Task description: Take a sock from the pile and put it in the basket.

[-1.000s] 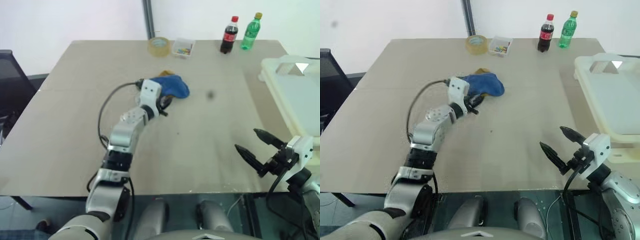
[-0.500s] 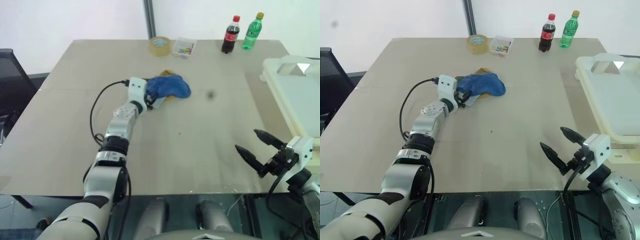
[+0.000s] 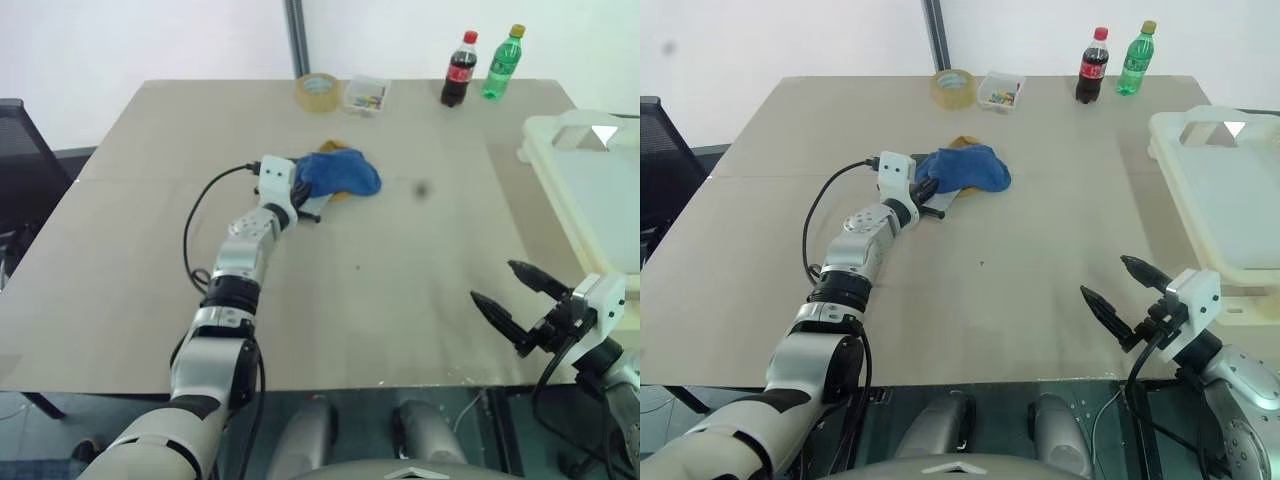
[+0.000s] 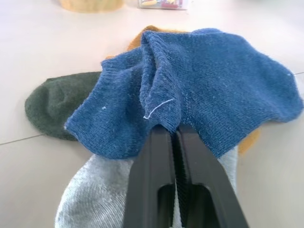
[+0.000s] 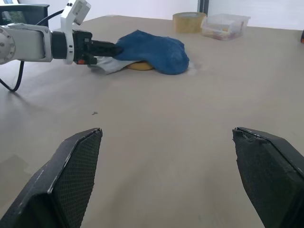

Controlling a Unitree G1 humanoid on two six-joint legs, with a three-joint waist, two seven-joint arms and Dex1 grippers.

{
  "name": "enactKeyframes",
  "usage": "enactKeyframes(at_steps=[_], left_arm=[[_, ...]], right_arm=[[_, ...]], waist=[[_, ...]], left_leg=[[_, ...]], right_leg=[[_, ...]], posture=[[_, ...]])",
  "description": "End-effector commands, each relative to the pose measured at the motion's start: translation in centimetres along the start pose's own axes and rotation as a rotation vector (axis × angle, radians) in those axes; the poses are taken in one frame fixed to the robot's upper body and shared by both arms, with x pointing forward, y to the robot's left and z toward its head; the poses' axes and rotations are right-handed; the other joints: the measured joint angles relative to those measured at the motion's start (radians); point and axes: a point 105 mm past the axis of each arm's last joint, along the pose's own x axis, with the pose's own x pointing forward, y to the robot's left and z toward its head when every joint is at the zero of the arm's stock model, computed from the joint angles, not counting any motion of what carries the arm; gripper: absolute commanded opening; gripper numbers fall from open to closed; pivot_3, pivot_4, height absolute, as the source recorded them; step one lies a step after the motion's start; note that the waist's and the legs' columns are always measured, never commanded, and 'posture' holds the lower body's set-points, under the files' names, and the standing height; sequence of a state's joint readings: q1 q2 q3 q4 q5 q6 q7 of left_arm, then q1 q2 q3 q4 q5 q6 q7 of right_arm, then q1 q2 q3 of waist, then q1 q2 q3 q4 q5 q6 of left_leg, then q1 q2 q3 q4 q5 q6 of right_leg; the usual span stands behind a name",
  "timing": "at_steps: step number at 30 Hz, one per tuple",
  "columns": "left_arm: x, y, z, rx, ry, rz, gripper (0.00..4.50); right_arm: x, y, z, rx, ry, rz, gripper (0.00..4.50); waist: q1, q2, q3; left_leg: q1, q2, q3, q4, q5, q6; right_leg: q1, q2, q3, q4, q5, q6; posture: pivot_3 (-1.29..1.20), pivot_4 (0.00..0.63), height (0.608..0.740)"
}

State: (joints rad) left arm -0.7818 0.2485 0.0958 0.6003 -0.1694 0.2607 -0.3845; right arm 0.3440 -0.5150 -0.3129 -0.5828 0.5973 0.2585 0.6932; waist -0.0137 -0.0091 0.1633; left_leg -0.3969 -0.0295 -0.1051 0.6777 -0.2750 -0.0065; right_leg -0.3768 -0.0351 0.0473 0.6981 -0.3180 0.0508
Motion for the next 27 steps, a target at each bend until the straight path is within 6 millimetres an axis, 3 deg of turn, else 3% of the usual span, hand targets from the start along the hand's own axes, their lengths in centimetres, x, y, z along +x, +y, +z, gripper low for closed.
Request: enactKeyframes(at_steps=[1, 7, 15, 18, 23, 27], left_arm=[[-1.0, -1.3, 1.5, -0.086, -0.050, -0.097, 0.09], [-4.7, -6.2, -1.9, -0.252, 0.133, -0.371, 0.09], [-9.3, -11.0, -5.0, -0.437, 0.396, -0.616, 0.09], [-10.9, -11.5, -6.0, -0.464, 0.492, -0.675, 0.09], [-13.1, -10.4, -5.9, -0.490, 0.550, -0.713, 0.09], [-13.1, -9.8, -6.2, -0.411, 0.544, -0.716, 0.09]], right_arm=[[-0.1, 0.2, 0.9, -0.031, -0.025, 0.012, 4.50], [-0.2, 0.2, 0.8, -0.031, -0.023, 0.010, 4.50], [-0.3, 0.3, 0.8, -0.027, -0.020, 0.013, 4.50], [-0.4, 0.3, 0.8, -0.026, -0.019, 0.013, 4.50], [-0.4, 0.2, 1.0, -0.030, -0.018, 0.009, 4.50], [-0.5, 0.2, 0.9, -0.026, -0.012, 0.010, 4.50]], waist=[[0.000, 0.000, 0.000], [-0.001, 0.001, 0.000], [0.000, 0.001, -0.001], [-0.001, 0.002, -0.001], [-0.002, 0.003, -0.002], [0.000, 0.003, -0.002]], left_leg=[[0.000, 0.000, 0.000, 0.000, 0.000, 0.000], [0.000, 0.000, 0.000, 0.000, 0.000, 0.000], [0.001, 0.001, -0.001, 0.000, -0.001, 0.001], [0.001, 0.001, -0.001, 0.000, -0.001, 0.001], [0.002, 0.002, -0.001, 0.000, -0.001, 0.003], [0.002, 0.002, -0.001, 0.000, -0.001, 0.002]], right_leg=[[0.000, 0.000, 0.000, 0.000, 0.000, 0.000], [0.000, 0.000, 0.001, 0.000, 0.000, 0.000], [0.001, -0.001, 0.000, 0.001, 0.000, 0.000], [0.001, -0.001, 0.000, 0.001, 0.000, 0.000], [0.001, -0.001, 0.000, 0.001, 0.000, 0.000], [0.001, -0.001, 0.000, 0.000, 0.000, 0.000]], posture=[[0.00, 0.150, 0.740], [0.00, 0.150, 0.740], [0.00, 0.150, 0.740], [0.00, 0.150, 0.740], [0.00, 0.150, 0.740], [0.00, 0.150, 0.740]])
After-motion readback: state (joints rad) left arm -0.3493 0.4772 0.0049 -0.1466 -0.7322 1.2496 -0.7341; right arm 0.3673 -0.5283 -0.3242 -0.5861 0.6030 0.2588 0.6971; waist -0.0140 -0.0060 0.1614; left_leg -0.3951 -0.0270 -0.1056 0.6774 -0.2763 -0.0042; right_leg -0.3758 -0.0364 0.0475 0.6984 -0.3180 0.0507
